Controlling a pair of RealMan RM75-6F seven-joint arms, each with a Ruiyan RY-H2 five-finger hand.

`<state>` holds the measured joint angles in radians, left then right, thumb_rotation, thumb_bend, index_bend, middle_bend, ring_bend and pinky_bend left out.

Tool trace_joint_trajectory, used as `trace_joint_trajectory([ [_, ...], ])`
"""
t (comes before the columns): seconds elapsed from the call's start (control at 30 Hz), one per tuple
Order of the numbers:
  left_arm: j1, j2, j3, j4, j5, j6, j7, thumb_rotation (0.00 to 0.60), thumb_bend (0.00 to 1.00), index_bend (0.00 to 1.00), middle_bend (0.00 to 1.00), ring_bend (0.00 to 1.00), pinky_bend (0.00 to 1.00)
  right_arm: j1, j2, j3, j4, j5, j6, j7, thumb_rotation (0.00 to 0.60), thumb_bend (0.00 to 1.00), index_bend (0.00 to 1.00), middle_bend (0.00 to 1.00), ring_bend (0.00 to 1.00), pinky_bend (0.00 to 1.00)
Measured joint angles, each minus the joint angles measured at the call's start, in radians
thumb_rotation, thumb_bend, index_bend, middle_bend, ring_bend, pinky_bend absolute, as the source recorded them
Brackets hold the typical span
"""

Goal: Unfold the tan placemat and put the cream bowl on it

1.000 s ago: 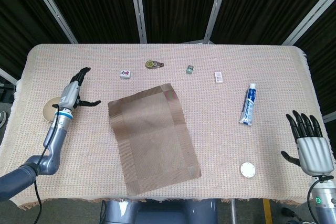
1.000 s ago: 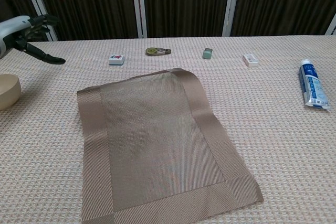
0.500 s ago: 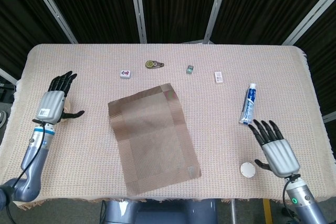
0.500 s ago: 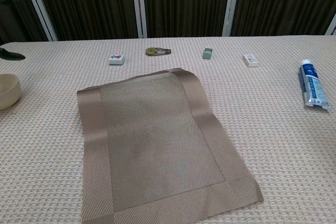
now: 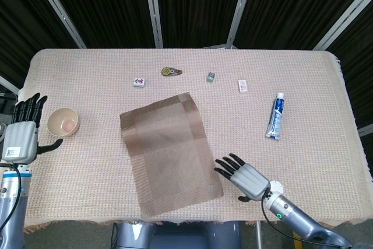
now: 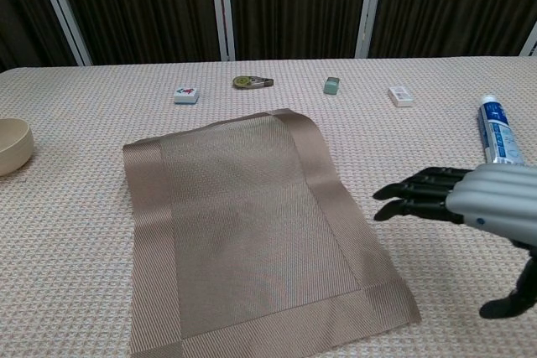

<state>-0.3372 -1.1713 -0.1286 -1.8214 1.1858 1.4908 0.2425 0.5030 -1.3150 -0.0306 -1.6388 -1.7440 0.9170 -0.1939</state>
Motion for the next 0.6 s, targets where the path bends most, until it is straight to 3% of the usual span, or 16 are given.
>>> trace_joint_trajectory([
  [0.6, 0.012, -0.014, -0.014, 0.029, 0.018, -0.051, -0.03, 0.6, 0.01, 0.0, 0.0, 0.0, 0.0, 0.074, -0.199, -0.016, 0.142, -0.029, -0.029, -0.112, 0.6, 0.03, 0.15, 0.0, 0.0, 0.0],
])
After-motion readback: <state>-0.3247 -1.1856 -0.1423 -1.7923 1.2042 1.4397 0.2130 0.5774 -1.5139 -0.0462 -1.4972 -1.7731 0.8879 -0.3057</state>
